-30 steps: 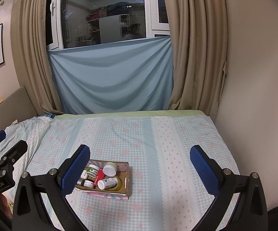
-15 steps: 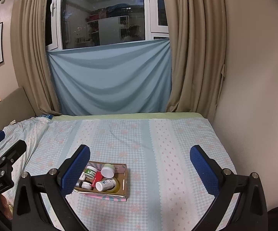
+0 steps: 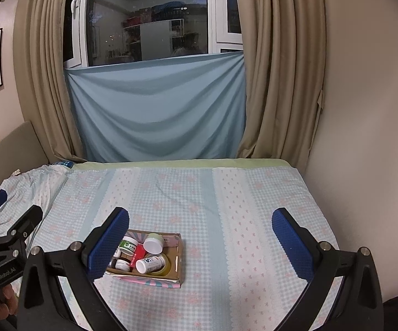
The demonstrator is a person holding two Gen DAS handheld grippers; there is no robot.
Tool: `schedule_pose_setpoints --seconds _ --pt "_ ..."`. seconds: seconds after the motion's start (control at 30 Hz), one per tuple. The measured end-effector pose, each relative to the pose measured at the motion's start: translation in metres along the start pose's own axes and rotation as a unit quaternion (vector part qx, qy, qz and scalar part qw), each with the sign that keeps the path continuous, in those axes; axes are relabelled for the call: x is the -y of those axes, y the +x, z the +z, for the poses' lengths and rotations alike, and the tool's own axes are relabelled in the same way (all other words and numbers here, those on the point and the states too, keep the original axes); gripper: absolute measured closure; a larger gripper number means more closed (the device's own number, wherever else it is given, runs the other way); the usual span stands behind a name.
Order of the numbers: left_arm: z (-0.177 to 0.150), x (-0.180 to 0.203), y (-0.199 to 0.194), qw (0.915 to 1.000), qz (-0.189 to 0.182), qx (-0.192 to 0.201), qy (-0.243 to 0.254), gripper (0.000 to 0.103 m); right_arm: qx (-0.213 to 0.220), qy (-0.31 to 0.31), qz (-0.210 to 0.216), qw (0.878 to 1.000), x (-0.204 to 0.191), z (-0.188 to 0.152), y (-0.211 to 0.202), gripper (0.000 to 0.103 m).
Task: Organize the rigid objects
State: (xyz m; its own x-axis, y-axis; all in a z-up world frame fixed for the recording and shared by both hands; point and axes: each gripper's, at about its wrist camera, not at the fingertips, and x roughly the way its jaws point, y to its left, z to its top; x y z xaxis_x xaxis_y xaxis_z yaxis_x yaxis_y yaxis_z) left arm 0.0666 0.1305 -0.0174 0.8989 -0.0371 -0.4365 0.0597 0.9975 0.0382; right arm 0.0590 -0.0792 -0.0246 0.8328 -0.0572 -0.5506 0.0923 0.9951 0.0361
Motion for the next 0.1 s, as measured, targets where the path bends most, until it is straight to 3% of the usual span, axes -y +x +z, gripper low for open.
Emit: schedule_pose_setpoints --seconds 0.1 --pt "-0.0005 -0.002 0.0106 0.9999 -0.007 -0.013 -0.003 0.0 -0.011 0.0 -0.003 1.0 -0.0035 0.0002 0.0088 0.0"
